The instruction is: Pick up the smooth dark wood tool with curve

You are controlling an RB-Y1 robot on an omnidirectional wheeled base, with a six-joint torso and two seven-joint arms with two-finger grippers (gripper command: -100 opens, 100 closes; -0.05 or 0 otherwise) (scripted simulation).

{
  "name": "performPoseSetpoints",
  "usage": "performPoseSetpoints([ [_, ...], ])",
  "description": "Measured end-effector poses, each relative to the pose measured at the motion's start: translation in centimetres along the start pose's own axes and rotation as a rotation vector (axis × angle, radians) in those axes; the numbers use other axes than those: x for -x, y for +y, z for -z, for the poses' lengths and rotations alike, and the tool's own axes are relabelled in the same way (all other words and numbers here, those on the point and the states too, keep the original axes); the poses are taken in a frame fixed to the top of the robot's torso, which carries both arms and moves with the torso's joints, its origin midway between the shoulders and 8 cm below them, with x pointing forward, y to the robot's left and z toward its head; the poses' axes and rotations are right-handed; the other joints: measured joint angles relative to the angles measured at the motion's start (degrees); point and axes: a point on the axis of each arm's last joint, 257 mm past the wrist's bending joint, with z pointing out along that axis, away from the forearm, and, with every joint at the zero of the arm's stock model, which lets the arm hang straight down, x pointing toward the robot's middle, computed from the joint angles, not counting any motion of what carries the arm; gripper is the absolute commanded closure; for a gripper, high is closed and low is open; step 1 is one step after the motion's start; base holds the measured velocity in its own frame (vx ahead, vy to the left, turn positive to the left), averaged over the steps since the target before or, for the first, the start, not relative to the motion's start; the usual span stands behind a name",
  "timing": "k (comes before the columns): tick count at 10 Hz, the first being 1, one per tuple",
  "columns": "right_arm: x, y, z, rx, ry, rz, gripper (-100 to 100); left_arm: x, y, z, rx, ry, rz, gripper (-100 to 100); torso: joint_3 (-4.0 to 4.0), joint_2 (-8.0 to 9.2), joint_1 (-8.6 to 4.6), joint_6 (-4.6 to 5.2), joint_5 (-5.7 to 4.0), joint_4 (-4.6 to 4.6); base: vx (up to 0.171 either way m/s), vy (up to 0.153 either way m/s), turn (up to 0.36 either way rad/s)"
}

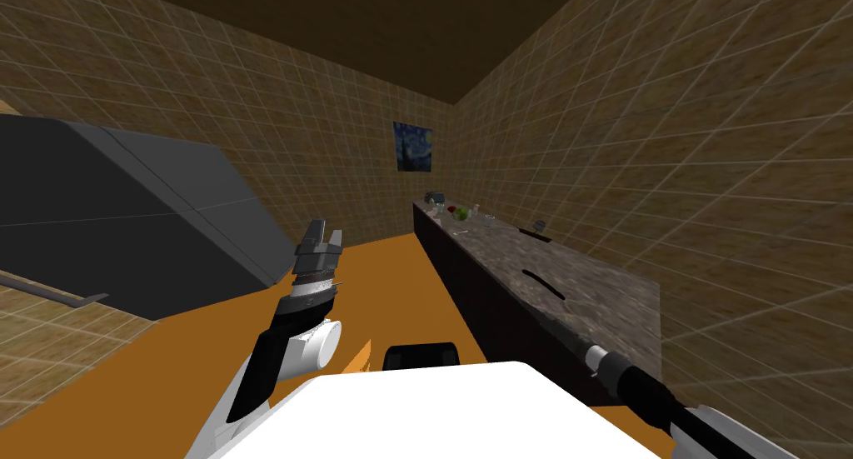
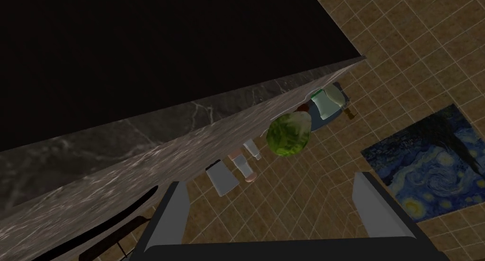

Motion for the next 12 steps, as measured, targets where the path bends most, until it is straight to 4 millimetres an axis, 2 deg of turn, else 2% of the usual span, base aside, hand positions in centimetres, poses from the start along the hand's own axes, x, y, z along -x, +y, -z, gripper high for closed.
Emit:
performPoseSetpoints([
  [2,0.2,-1.3,0.7,-0.024,0.034,0.039,-100,0.0,0.0,0.0,0.0,0.0,0.0,0,0.06,0.12,-0.08,0.0,-0.01,0.03,0.051,0.007,0.028],
  [5,-0.4,-5.3,3.0,-0.104,0.117,0.105,-100,0.0,0.0,0.0,0.0,0.0,0.0,0,-0.03,-0.06,-0.05,-0.01,-0.01,-0.01,0.088,0.021,0.033],
  [12,-0.2,-12.2,8.1,-0.253,0.326,0.286,-100,0.0,0.0,0.0,0.0,0.0,0.0,0,-0.05,-0.07,-0.09,-0.01,-0.02,-0.02,0.095,0.008,0.046],
])
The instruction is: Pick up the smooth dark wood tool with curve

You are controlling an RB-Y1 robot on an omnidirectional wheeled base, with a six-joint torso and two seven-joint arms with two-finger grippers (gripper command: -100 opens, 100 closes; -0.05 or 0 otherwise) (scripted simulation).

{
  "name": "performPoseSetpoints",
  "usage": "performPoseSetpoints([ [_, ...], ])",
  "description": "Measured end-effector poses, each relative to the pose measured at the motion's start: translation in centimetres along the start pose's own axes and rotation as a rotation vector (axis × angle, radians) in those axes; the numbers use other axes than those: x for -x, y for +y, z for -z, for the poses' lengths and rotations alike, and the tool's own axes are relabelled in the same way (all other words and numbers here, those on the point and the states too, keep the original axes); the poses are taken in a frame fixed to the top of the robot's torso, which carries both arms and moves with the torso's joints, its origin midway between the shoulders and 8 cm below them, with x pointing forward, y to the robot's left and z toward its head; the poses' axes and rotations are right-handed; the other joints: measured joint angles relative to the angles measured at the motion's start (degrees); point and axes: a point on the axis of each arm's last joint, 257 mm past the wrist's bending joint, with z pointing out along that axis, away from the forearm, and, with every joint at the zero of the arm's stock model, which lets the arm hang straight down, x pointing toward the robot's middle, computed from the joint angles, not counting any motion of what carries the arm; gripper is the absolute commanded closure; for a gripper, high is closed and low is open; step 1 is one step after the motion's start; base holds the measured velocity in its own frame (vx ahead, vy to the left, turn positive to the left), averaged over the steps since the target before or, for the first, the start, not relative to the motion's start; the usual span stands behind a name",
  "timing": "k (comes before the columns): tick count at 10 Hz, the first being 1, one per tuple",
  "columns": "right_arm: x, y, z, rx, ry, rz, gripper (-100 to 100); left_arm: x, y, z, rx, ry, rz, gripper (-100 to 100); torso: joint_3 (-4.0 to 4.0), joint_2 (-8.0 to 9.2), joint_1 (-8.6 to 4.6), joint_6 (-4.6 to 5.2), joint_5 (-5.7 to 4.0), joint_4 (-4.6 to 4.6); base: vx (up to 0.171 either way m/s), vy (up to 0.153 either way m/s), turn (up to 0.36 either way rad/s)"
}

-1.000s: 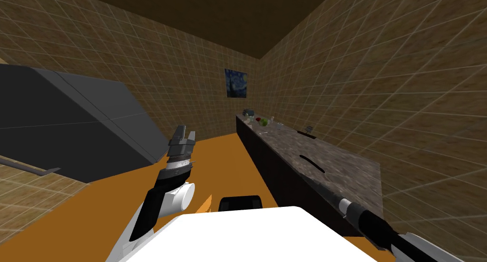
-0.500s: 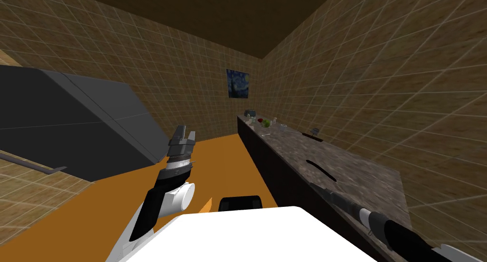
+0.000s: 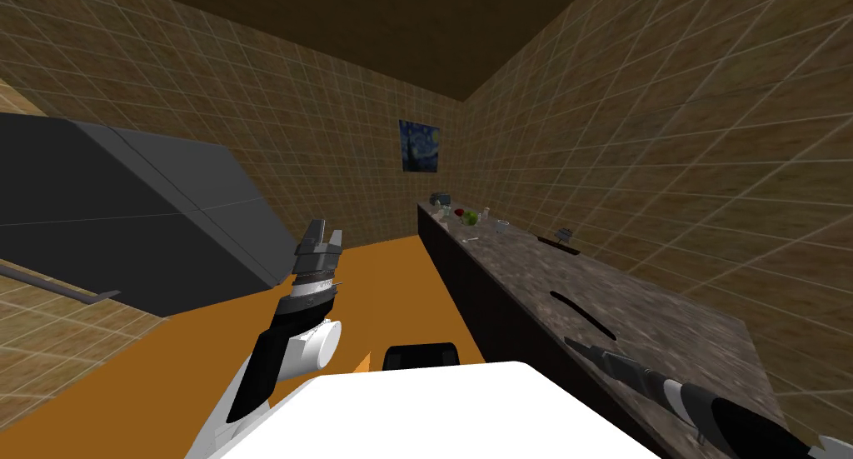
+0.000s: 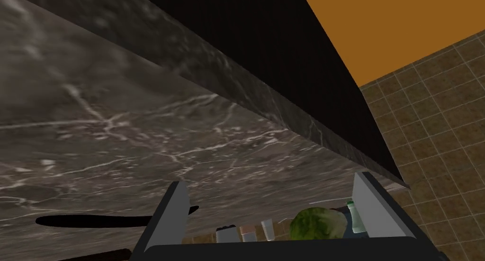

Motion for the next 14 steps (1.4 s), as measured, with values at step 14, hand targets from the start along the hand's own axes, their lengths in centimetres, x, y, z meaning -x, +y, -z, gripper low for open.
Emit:
performPoseSetpoints([
  [14,-8.5,-11.6,11.0,-0.179,0.543,0.352,-100,0.0,0.0,0.0,0.0,0.0,0.0,0,-0.09,-0.15,-0.4,-0.01,-0.1,-0.03,0.123,-0.034,0.057],
])
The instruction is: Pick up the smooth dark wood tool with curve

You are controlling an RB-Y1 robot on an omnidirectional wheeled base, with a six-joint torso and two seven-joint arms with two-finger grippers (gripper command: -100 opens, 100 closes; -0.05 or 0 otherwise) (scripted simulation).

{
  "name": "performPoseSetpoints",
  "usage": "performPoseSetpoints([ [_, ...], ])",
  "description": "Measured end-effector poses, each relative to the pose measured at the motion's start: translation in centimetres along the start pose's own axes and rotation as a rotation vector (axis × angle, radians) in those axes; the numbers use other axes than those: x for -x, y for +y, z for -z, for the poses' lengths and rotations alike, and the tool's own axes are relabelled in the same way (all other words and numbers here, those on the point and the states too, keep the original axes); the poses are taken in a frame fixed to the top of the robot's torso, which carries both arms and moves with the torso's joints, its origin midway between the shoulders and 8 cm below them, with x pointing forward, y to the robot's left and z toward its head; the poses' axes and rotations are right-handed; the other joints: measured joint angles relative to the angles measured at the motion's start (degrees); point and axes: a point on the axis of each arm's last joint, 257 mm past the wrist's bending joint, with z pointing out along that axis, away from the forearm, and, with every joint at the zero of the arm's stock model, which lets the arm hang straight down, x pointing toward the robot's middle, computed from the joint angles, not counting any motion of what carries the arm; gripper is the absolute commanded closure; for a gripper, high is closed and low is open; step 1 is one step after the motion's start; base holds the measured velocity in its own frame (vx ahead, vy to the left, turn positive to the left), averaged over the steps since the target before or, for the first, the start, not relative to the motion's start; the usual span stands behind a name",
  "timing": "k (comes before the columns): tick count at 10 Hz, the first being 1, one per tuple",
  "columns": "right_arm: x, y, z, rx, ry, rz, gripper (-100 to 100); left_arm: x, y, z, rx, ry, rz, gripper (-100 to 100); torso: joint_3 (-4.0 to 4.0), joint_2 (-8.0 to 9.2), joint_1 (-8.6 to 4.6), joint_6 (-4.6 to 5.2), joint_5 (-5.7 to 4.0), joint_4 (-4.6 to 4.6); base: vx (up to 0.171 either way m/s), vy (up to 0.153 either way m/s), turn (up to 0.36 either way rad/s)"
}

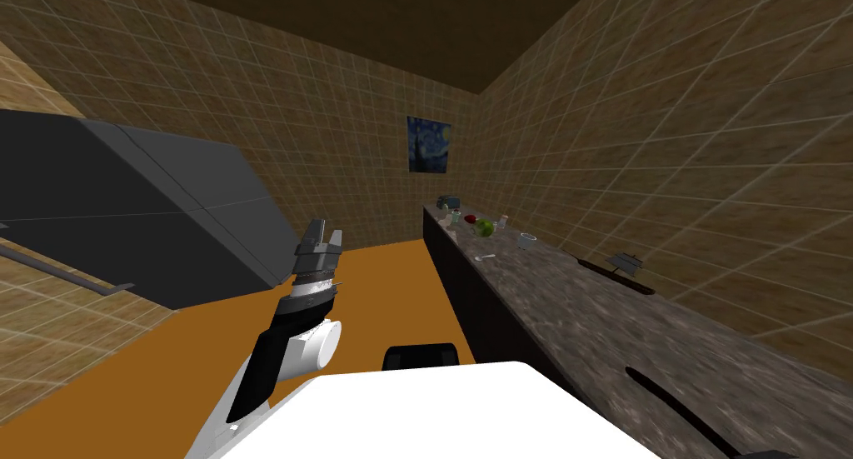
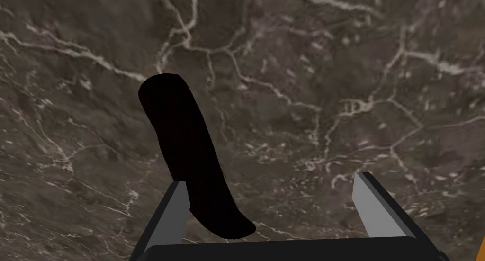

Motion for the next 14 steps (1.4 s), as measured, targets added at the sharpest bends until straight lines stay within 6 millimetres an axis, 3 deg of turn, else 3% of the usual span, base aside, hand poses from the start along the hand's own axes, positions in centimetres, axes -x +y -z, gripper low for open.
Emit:
performPoseSetpoints([
  [7,-5.8,0.7,1.2,0.044,0.165,0.072,-100,0.0,0.0,0.0,0.0,0.0,0.0,0,0.1,0.19,0.13,0.03,0.01,0.04,0.08,-0.068,0.044],
  [8,-5.8,0.8,1.2,0.045,0.166,0.072,0,0.0,0.0,0.0,0.0,0.0,0.0,0,0.2,0.35,0.29,0.04,0.04,0.08,0.007,-0.007,0.003],
  [9,-5.8,0.8,1.2,0.045,0.166,0.073,-100,0.0,0.0,0.0,0.0,0.0,0.0,0,0.27,0.46,0.4,0.04,0.07,0.11,0.046,0.001,0.048],
  [14,-10.3,-1.1,2.0,0.019,0.153,0.063,-100,0.0,0.0,0.0,0.0,0.0,0.0,0,0.16,0.29,0.4,0.05,0.08,0.07,0.091,0.0,0.037],
])
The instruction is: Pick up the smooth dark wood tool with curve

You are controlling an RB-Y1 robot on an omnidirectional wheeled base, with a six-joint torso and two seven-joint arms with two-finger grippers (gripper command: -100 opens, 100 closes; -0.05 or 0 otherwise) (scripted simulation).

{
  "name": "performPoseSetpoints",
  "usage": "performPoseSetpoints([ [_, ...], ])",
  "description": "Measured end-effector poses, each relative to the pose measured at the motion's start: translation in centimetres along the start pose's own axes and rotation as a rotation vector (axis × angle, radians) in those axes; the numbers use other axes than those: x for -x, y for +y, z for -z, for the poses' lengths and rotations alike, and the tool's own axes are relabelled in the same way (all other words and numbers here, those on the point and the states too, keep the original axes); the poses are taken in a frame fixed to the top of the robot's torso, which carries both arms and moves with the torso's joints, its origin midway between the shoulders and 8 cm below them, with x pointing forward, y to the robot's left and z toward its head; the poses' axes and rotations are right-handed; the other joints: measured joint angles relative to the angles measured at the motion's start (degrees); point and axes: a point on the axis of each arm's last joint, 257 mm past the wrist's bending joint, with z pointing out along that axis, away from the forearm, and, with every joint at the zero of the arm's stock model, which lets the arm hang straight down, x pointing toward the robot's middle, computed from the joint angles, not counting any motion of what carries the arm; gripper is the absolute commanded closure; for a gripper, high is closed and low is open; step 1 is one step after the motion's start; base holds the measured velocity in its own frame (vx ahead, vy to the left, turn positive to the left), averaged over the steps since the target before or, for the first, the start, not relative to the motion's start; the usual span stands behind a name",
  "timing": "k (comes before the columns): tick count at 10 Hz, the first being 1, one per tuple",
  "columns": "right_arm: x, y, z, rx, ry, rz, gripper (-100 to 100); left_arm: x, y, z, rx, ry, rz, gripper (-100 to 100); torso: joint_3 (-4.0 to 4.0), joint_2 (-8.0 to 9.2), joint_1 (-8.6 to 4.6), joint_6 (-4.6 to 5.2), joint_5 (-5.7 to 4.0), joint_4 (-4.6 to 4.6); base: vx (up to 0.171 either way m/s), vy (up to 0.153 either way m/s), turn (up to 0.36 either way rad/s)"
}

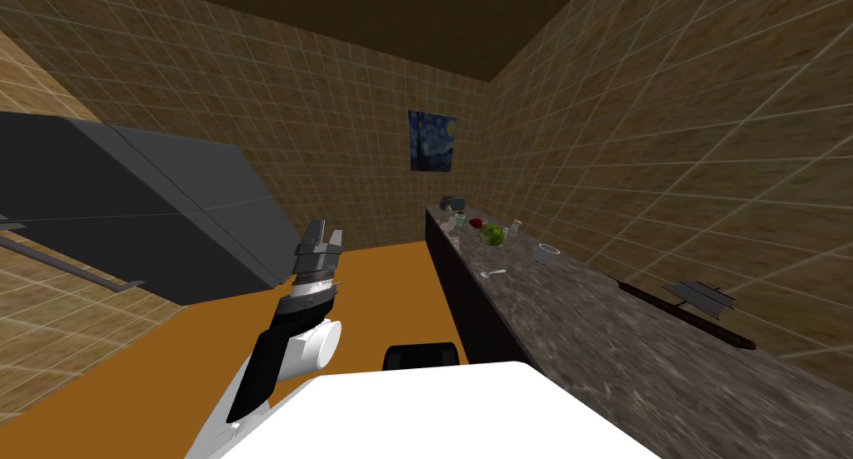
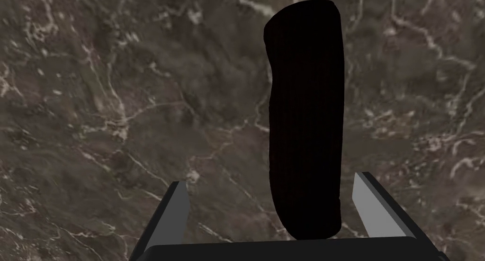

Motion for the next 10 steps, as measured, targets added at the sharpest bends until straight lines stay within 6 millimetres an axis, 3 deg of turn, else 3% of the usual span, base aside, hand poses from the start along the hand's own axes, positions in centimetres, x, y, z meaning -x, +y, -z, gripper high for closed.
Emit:
performPoseSetpoints([
  [4,-4.1,0.2,0.0,-0.009,-0.001,-0.017,-100,0.0,0.0,0.0,0.0,0.0,0.0,0,0.02,0.04,0.05,0.0,0.02,0.01,0.072,0.002,0.027],
  [7,-6.0,0.4,-0.3,-0.01,0.001,-0.024,-100,0.0,0.0,0.0,0.0,0.0,0.0,0,0.06,0.12,0.08,-0.01,0.02,0.02,0.053,0.001,0.021],
  [10,-9.1,1.8,-0.9,0.008,0.003,-0.03,-100,0.0,0.0,0.0,0.0,0.0,0.0,0,-0.03,-0.04,0.08,0.0,0.03,-0.02,0.08,-0.001,0.027],
])
